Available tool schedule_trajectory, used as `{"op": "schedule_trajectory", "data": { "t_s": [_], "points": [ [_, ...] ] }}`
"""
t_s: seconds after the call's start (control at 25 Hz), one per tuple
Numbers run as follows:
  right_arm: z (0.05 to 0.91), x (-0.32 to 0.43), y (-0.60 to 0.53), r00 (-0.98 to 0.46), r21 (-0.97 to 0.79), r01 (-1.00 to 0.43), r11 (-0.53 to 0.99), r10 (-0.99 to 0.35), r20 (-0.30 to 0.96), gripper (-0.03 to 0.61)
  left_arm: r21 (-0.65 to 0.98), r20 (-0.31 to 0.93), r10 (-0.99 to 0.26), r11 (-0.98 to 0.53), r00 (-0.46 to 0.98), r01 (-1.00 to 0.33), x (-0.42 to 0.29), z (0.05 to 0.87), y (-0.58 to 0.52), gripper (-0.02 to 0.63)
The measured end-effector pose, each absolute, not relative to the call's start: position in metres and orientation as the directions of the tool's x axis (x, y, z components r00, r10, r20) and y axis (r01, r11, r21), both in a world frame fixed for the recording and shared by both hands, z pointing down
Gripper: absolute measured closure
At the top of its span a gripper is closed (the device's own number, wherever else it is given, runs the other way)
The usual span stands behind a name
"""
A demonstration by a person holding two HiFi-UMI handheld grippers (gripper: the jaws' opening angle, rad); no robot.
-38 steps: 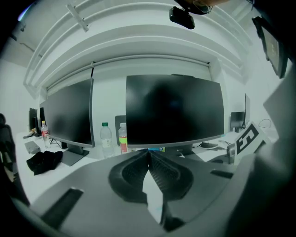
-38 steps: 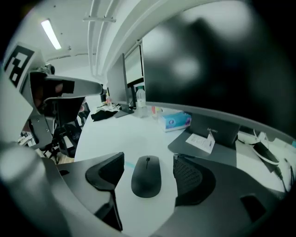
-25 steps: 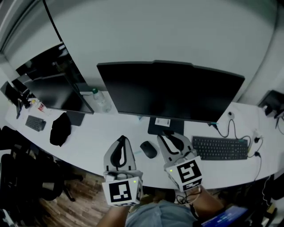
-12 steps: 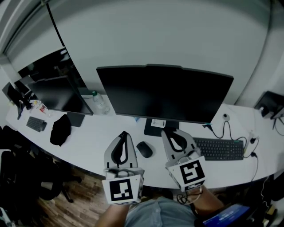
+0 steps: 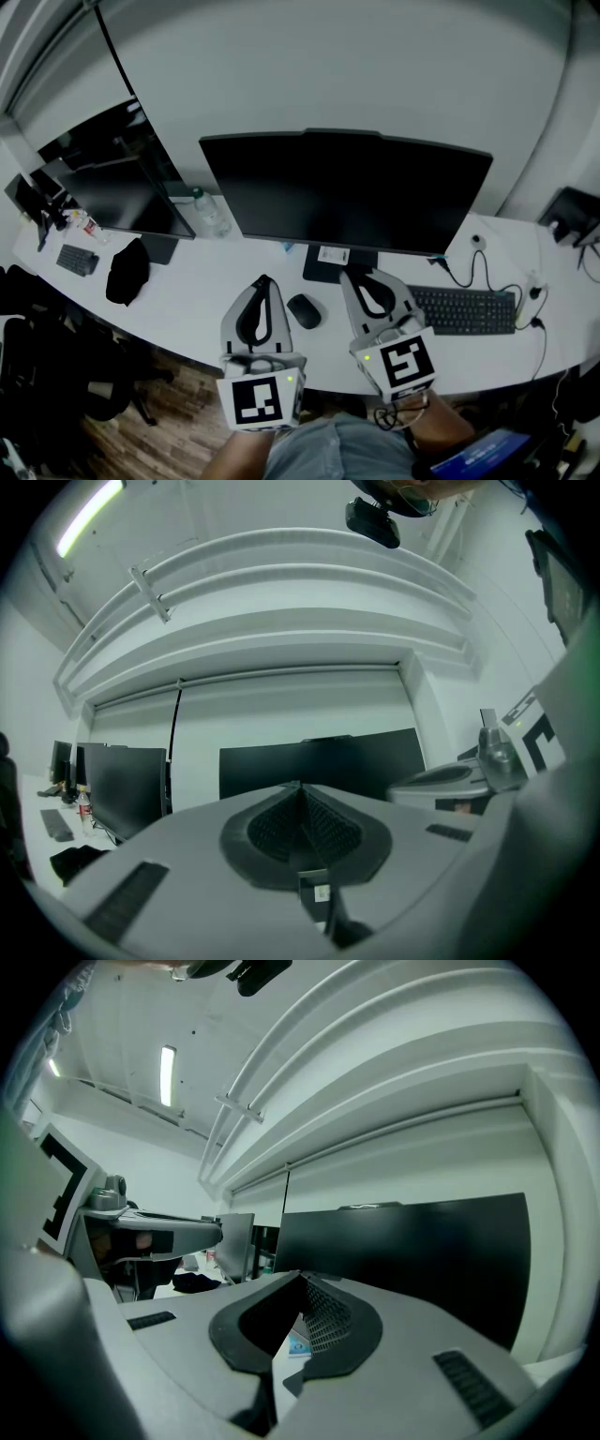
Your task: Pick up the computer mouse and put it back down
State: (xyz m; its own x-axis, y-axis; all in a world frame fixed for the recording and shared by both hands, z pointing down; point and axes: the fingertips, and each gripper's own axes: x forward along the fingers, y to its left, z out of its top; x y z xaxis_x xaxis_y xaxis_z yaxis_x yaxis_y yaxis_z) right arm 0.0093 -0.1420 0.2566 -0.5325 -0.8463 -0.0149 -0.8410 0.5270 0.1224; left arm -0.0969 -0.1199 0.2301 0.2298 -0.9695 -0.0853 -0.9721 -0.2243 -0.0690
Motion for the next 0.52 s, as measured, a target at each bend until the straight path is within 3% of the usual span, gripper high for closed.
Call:
{"op": "schedule_trajectory", "data": {
  "t_s": [0.52],
  "points": [
    [0.2591, 0.0122, -0.1451, -0.529, 0.111, -0.844, 0.525, -0.848, -0.015, 0.565, -0.069, -0.08, -0.97, -0.226, 0.231, -0.972, -0.0934, 0.2326, -0.1229, 0.609]
  ]
}}
